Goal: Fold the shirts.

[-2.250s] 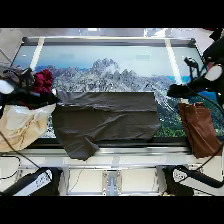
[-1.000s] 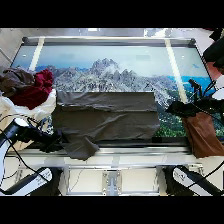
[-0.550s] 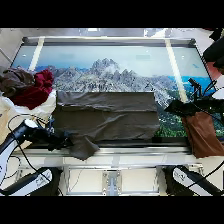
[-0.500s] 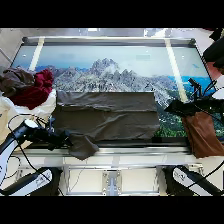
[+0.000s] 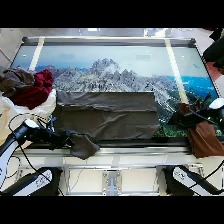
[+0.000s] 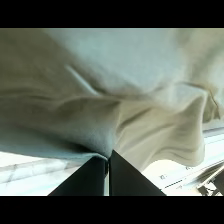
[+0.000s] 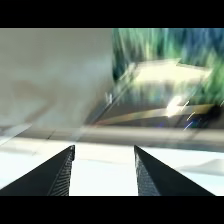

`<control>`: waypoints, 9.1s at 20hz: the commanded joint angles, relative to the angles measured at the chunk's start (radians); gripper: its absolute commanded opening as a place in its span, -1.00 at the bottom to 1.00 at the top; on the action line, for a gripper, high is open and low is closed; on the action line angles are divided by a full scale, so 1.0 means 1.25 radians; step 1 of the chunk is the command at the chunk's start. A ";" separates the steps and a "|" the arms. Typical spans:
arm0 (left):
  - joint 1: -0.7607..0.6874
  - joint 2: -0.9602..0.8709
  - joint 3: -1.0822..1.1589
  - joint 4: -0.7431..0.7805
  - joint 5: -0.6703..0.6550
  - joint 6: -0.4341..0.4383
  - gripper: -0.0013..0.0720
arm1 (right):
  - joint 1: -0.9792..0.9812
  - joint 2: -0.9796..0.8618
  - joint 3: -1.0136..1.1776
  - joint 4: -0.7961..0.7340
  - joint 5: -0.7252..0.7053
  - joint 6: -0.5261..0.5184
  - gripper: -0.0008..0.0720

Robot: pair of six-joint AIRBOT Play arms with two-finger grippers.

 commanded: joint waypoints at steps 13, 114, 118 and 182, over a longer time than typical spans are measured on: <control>0.000 0.035 0.000 -0.004 0.001 0.006 -0.93 | 0.044 -0.010 -0.328 0.363 -0.331 -0.133 0.01; -0.301 -0.096 0.529 0.078 0.497 0.105 0.69 | 0.088 -0.529 0.363 0.195 -0.150 -0.118 0.34; -0.303 -0.096 0.529 0.078 0.496 0.105 0.69 | 0.126 -0.527 0.364 0.281 -0.085 -0.159 -0.64; -0.035 0.137 0.581 -0.191 0.320 0.302 -0.92 | 0.477 -0.554 0.482 0.280 -0.215 0.135 0.57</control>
